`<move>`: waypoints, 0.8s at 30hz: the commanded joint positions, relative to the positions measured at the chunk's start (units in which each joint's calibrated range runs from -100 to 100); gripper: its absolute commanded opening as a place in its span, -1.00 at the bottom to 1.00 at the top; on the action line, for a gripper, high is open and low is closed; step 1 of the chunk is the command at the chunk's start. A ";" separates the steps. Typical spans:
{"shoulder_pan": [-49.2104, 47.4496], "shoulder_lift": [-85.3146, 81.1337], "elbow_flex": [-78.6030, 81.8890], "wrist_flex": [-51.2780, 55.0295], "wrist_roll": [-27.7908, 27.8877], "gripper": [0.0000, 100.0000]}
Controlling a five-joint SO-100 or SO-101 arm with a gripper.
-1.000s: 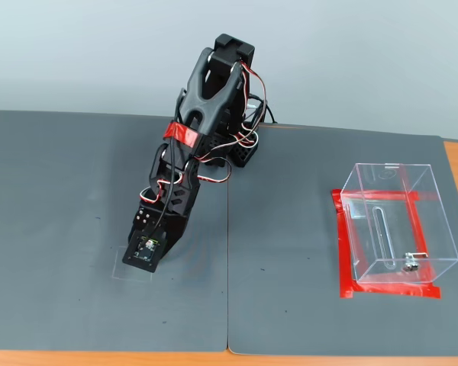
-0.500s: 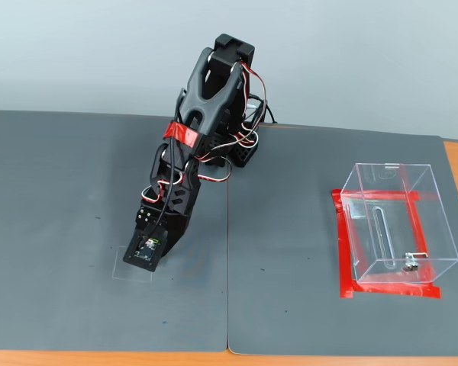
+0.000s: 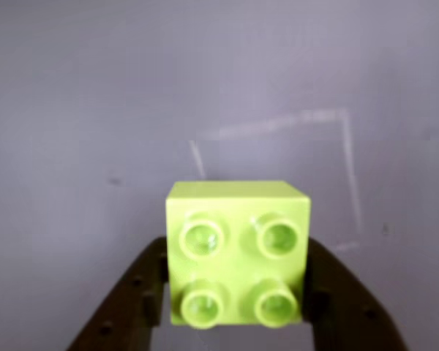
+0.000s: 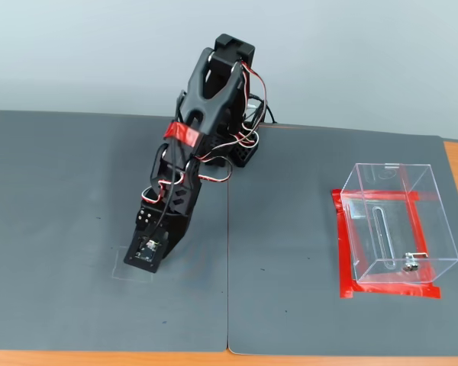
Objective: Pick the green lego block and place it into the transparent box
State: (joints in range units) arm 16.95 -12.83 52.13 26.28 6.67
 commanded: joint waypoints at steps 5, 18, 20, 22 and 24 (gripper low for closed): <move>-8.48 -15.78 -2.70 0.02 0.24 -0.82; -43.92 -31.64 -2.61 0.28 0.18 -0.82; -48.99 -32.74 -2.79 0.28 0.18 -0.82; -53.54 -33.59 -2.79 0.28 0.18 -0.82; -57.34 -34.27 -2.79 0.28 0.18 -0.82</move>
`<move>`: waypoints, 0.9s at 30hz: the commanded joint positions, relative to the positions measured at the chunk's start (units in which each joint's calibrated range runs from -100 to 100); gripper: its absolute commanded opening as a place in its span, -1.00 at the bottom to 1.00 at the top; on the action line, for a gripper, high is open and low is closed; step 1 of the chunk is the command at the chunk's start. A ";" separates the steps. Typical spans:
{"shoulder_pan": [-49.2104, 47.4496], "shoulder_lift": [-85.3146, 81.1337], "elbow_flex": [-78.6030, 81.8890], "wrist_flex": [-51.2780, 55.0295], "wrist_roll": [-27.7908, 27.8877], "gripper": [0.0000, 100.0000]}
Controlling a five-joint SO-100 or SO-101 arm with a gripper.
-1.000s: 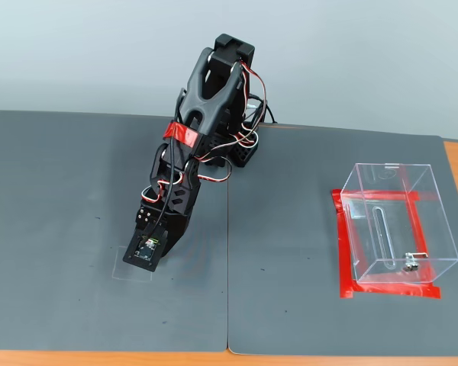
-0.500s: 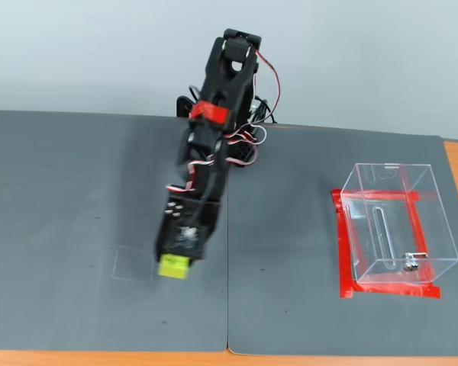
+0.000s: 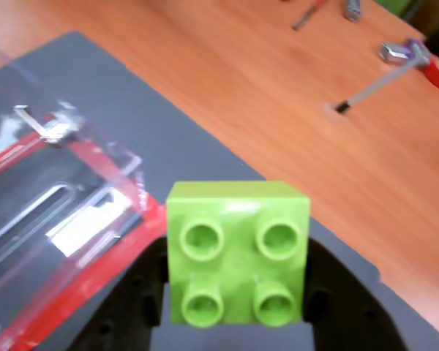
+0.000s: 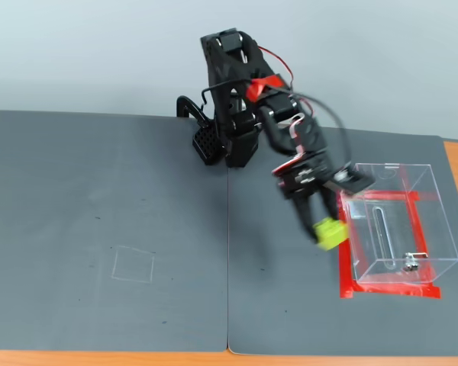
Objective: Pick the green lego block and place it into the transparent box
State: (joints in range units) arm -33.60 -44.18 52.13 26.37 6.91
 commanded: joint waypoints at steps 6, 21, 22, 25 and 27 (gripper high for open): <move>-15.00 -2.32 -6.23 0.20 -0.01 -0.82; -20.07 12.60 -17.71 5.75 -0.01 -0.82; -20.07 13.28 -18.35 6.36 -0.01 -0.82; -20.15 15.06 -19.89 7.75 -0.01 -0.82; -20.15 15.74 -20.07 7.92 -0.01 -0.82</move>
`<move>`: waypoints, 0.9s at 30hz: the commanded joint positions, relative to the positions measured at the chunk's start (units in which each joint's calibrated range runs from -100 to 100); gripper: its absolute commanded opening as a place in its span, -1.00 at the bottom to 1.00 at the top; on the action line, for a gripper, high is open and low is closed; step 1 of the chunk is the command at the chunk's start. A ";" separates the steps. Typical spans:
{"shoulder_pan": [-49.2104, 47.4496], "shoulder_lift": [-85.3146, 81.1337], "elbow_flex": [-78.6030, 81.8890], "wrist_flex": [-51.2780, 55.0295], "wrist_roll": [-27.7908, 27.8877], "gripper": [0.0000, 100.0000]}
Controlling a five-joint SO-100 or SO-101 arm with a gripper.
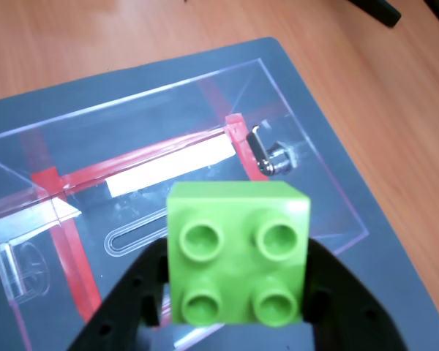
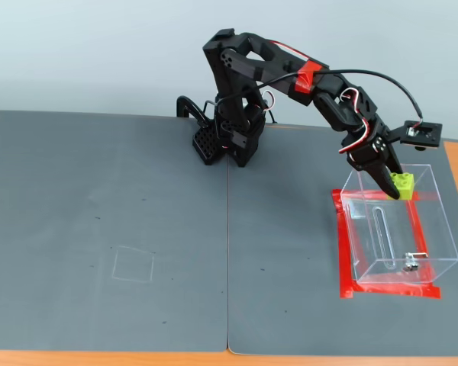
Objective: Pick the green lego block and place it into the transparent box
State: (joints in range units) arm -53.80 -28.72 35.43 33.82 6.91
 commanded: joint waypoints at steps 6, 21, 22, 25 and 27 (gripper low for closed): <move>0.12 0.70 -3.36 0.55 -0.01 -0.81; 0.34 -0.15 -2.46 0.12 -0.01 -0.52; 0.57 -0.24 -2.46 0.20 -0.01 -0.52; 0.87 -0.66 -2.55 0.20 -0.01 -0.52; 2.21 -2.10 -2.46 0.46 -0.01 -0.52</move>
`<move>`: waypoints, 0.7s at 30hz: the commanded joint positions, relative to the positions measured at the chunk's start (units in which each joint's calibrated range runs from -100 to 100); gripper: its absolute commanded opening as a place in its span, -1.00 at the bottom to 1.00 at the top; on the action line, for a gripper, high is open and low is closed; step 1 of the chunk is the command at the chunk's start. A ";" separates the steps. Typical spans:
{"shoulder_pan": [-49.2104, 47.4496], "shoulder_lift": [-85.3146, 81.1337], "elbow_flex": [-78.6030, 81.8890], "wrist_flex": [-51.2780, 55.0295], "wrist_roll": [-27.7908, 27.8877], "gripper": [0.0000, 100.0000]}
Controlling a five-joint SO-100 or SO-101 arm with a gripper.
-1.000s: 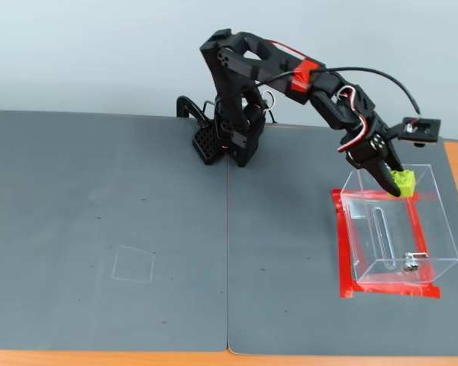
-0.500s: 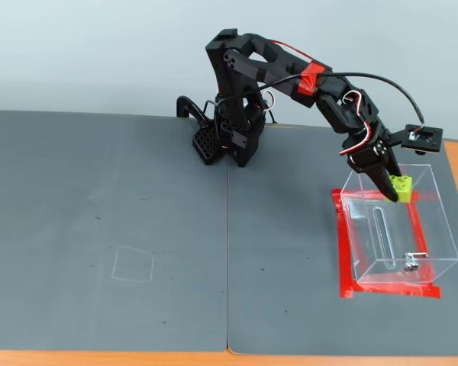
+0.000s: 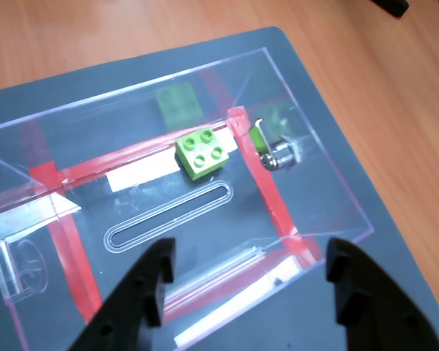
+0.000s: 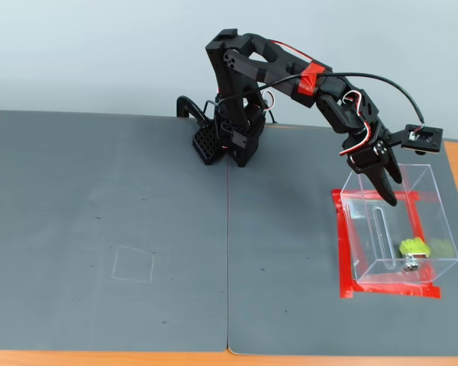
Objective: Pick the green lego block and place it into the transparent box
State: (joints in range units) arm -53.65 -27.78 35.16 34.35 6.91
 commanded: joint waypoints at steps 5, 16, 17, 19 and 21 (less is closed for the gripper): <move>6.09 -9.14 0.53 -0.32 -0.01 -0.52; 23.02 -28.05 9.84 0.03 -0.01 -0.97; 24.74 -29.40 10.48 0.03 -0.01 -0.96; 28.32 -32.37 12.10 0.03 -0.01 -0.96; 31.45 -35.68 14.18 0.03 -0.01 -0.96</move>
State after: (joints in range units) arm -27.78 -57.60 47.73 34.43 6.96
